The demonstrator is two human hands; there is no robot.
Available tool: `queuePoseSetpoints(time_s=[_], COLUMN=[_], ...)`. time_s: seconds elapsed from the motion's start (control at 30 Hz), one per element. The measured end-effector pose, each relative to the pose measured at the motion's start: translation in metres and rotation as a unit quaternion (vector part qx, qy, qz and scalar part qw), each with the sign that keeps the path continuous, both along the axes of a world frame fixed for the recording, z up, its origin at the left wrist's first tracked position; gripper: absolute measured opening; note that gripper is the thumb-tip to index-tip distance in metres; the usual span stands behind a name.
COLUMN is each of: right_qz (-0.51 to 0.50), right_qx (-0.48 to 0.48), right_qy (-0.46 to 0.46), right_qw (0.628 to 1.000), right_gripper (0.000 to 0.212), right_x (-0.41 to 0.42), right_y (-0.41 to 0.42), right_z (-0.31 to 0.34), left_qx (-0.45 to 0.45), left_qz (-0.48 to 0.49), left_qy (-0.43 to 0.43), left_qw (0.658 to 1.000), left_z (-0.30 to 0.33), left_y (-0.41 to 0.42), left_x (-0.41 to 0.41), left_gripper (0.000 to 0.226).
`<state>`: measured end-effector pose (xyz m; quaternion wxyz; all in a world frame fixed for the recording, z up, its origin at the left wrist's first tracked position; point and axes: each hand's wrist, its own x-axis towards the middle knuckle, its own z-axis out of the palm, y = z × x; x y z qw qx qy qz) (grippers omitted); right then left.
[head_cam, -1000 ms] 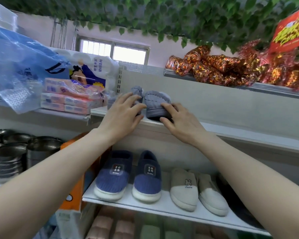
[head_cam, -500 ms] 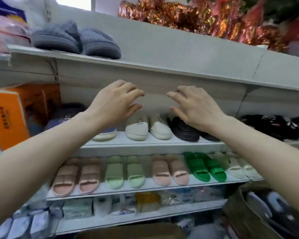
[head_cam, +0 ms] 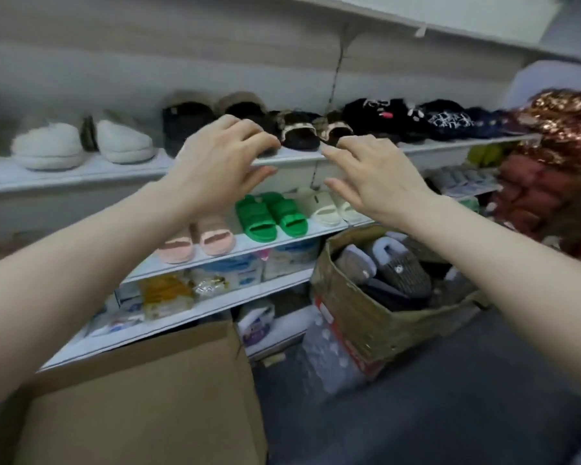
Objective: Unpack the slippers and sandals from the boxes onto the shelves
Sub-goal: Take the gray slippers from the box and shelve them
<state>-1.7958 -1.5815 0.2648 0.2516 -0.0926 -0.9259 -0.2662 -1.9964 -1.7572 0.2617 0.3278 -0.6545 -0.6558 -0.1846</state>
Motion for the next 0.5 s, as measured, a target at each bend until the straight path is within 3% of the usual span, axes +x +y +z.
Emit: queuePoseSetpoints(time_s=[0.23,0.5], right_qz=[-0.066,-0.146], right_qx=[-0.061,-0.142], right_qy=[-0.032,-0.047], right_qw=[0.995,0.978], right_gripper=[0.055,0.051], right_x=[0.117,0.186], right_y=[0.095,0.176], right_z=[-0.054,-0.121], left_qx=[-0.038,-0.126], left_qz=[-0.056,-0.090], left_qy=[-0.045,-0.088], left_qw=[0.997,0.984], left_z=[-0.056,-0.133], left_y=[0.133,0.243], left_x=[0.102,0.168], left_gripper=[0.037,0.036])
